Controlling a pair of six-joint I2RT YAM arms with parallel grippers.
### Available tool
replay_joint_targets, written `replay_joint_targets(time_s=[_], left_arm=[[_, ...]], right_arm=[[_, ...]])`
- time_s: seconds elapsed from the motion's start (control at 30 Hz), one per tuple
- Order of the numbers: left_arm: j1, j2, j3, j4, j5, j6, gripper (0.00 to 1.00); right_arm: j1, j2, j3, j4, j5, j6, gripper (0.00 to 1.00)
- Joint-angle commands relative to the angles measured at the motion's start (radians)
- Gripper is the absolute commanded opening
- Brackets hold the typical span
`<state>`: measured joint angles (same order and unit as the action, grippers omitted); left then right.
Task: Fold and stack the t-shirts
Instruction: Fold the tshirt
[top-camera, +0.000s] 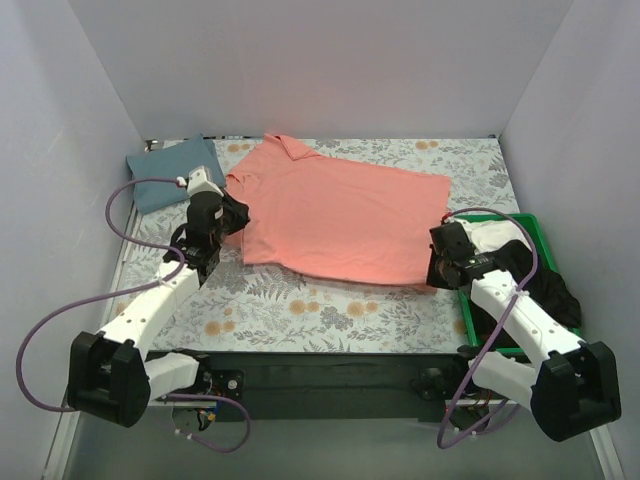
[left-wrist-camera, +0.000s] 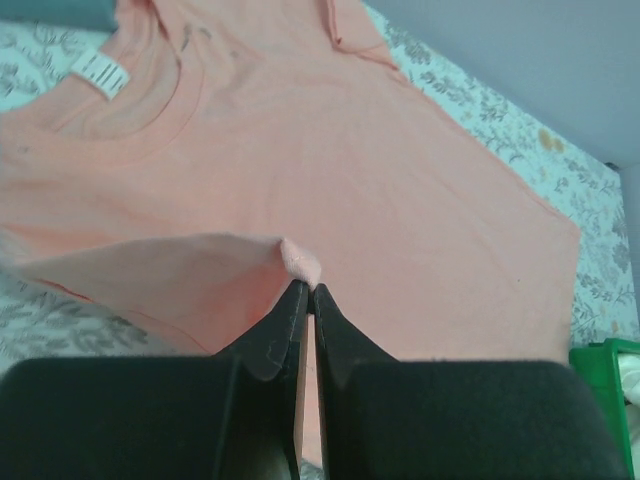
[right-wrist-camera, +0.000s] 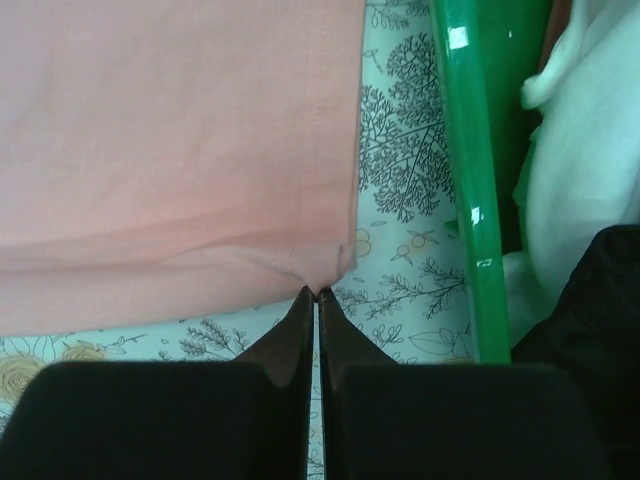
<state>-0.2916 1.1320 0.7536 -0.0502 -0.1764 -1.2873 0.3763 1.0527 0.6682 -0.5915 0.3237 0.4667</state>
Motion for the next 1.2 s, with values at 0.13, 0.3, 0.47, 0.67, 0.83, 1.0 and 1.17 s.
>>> replay_joint_targets(time_s=[0.13, 0.3, 0.47, 0.67, 0.83, 1.0, 1.17], left_arm=[[0.022, 0.162, 0.148, 0.153, 0.055, 0.059, 0.0], [0.068, 0.296, 0.234, 0.188, 0.107, 0.063, 0.0], [0.112, 0.413, 0.306, 0.225, 0.216, 0.072, 0.0], [0.131, 0.56, 0.449, 0.199, 0.258, 0.115, 0.0], [0.155, 0.615, 0.493, 0.205, 0.255, 0.111, 0.0], [0.161, 0.663, 0.529, 0.185, 0.259, 0.108, 0.0], [0.164, 0.628, 0.494, 0.207, 0.219, 0.098, 0.0]], right_arm=[[-0.108, 0.119, 0.114, 0.125, -0.061, -0.106, 0.01], [-0.151, 0.202, 0.18, 0.154, -0.071, -0.12, 0.01], [-0.18, 0.296, 0.231, 0.179, -0.074, -0.132, 0.01], [-0.203, 0.408, 0.287, 0.2, -0.074, -0.134, 0.01], [-0.221, 0.477, 0.323, 0.213, -0.074, -0.145, 0.01], [-0.231, 0.524, 0.352, 0.213, -0.069, -0.155, 0.01], [-0.237, 0.527, 0.367, 0.216, -0.071, -0.157, 0.01]])
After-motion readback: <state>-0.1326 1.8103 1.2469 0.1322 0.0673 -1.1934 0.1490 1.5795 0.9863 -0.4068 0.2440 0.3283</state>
